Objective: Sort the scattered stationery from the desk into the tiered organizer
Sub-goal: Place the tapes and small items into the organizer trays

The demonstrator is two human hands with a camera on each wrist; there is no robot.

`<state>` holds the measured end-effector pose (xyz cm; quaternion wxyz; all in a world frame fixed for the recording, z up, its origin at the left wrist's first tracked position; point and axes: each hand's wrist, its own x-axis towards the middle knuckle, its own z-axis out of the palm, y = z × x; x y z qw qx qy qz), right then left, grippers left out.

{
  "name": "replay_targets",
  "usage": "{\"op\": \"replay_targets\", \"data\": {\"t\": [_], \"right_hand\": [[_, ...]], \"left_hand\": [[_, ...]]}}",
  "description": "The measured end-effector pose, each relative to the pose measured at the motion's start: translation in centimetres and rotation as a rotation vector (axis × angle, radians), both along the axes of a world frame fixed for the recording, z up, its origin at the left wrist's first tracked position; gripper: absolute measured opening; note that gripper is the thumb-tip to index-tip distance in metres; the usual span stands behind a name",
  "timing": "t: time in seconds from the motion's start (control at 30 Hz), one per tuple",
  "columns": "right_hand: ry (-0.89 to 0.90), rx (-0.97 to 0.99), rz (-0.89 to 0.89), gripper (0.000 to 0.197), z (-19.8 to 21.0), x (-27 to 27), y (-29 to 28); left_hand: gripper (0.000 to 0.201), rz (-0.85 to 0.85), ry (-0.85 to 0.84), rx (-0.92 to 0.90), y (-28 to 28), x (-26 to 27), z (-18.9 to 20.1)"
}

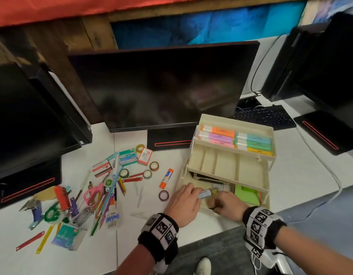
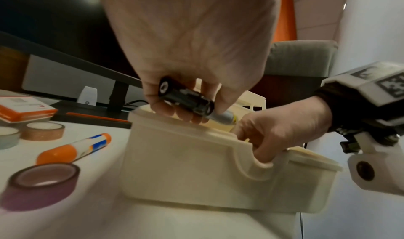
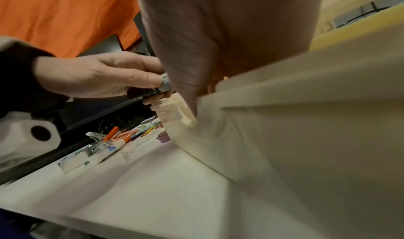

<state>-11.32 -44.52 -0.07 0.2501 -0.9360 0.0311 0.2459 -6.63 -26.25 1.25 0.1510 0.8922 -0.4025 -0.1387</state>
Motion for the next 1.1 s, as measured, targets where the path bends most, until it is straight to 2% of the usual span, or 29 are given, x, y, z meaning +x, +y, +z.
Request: {"op": "replay_targets", "data": {"t": [0.07, 0.17, 0.23, 0.33, 0.43, 0.5, 0.63, 0.7, 0.77, 0.9, 1.1], "right_hand": [[-0.007, -0.057, 0.042, 0.019, 0.0, -0.2, -0.1], [-0.017, -0.198, 0.131, 0.024, 0.3, -0.7, -0.3], [-0.02, -0.218, 0.128, 0.027, 0.0, -1.3, -0.6], [-0.039, -0.146, 0.093, 0.028, -0.8, -2.3, -1.6], [-0.067, -0.036, 0.075, 0.045, -0.8, -3.5, -2.5], [-0.127, 0.052, 0.034, 0.047, -0.4, -4.1, -3.2], [-0.326, 0.152, -0.226, 0.049, 0.6, -4.8, -4.9], [-0.375, 0.108, -0.314, 0.048, 1.3, -5.2, -5.7], [-0.35, 0.008, -0.313, 0.046, 1.8, -5.5, -6.5], [-0.233, -0.131, -0.169, 0.037, 2.1, -5.6, -6.3], [-0.253, -0.383, 0.017, 0.028, 1.1, -4.6, -4.4]], "left_hand": [[0.051, 0.019, -0.013, 0.054, -0.3, 0.3, -0.1], [0.053, 0.046, -0.048, 0.117, -0.9, 0.6, 0.0], [0.039, 0.075, -0.047, 0.159, -1.4, 0.8, -0.1], [0.035, 0.097, -0.025, 0.156, -2.2, 0.9, -0.2], [0.035, 0.101, 0.0, 0.131, -2.8, 1.2, -0.3], [0.034, 0.1, 0.017, 0.126, -3.0, 1.4, -0.5], [0.035, 0.092, 0.052, 0.105, -3.0, 1.5, -0.9], [0.036, 0.099, 0.068, 0.088, -3.1, 1.6, -1.0], [0.036, 0.102, 0.078, 0.084, -3.1, 1.5, -1.1], [0.034, 0.105, 0.079, 0.091, -3.4, 1.6, -1.2], [0.035, 0.104, 0.074, 0.094, -3.6, 1.7, -1.1]]}}
